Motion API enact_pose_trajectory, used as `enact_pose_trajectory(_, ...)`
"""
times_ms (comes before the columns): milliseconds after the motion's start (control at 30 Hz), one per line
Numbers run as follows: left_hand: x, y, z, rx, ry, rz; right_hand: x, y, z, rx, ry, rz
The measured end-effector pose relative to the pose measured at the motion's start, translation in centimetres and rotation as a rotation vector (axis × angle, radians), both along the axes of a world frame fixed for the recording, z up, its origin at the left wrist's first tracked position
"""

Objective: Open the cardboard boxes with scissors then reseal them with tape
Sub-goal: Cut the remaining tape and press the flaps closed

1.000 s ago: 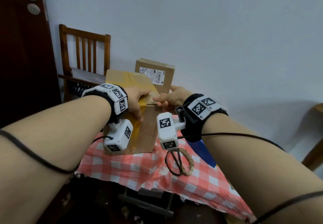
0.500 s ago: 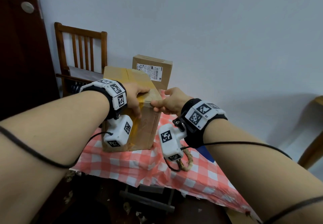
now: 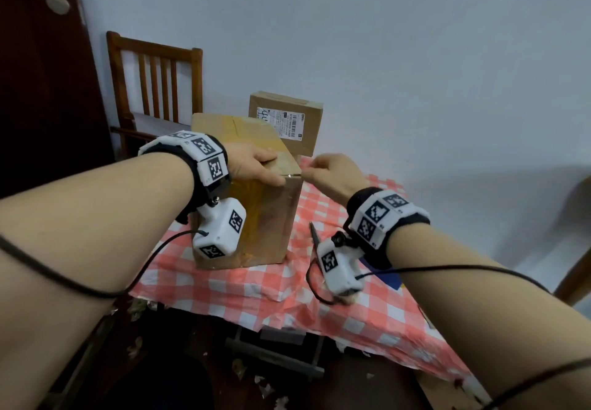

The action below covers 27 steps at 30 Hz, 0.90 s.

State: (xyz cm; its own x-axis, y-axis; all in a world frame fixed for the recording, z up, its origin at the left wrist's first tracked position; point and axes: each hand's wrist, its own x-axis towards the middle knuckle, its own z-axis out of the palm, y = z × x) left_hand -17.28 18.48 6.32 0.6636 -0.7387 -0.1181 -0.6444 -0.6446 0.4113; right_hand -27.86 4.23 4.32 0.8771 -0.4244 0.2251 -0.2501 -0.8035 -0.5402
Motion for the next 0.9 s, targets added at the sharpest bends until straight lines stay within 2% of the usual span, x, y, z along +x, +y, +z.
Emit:
enact_pose_trajectory(67, 0.1, 0.0, -0.2, -0.017, -0.027, -0.008, 0.4, 0.4, 0.7, -0.014, -0.069, 0.096)
enact_pose_trajectory(133, 0.1, 0.0, -0.3, -0.031, -0.049, -0.021, 0.7, 0.7, 0.6, -0.081, -0.03, 0.194)
enact_pose_trajectory(333, 0.6, -0.1, -0.6, 0.002, -0.098, -0.004, 0.7, 0.2, 0.4, -0.22, -0.009, 0.285)
enact_pose_trajectory(400, 0.7, -0.3, -0.4, 0.015, -0.123, -0.008, 0.4, -0.3, 0.5, -0.149, -0.039, 0.267)
enact_pose_trajectory(467, 0.8, -0.3, -0.6, 0.053, -0.152, -0.008, 0.0, -0.2, 0.6, 0.029, -0.11, 0.205)
enact_pose_trajectory(533, 0.7, -0.2, -0.6, 0.081, -0.163, -0.001, -0.4, 0.5, 0.8, 0.048, -0.172, 0.192)
enact_pose_trajectory(567, 0.7, -0.1, -0.6, 0.069, -0.157, -0.004, -0.5, 1.2, 0.9, -0.027, -0.135, 0.243)
enact_pose_trajectory(633, 0.8, 0.0, -0.7, 0.042, -0.138, -0.016, -0.6, 2.6, 0.6, -0.326, 0.075, 0.377)
enact_pose_trajectory(700, 0.8, 0.1, -0.7, 0.034, -0.137, 0.016, 0.2, 3.3, 0.4, -0.547, 0.2, 0.399)
enact_pose_trajectory(800, 0.7, -0.3, -0.7, 0.013, -0.136, 0.038, 1.7, 3.8, 0.9, -0.616, 0.268, 0.347)
enact_pose_trajectory(900, 0.7, -0.3, -0.7, 0.014, -0.13, 0.049, 3.2, 4.2, 1.9, -0.57, 0.371, 0.315)
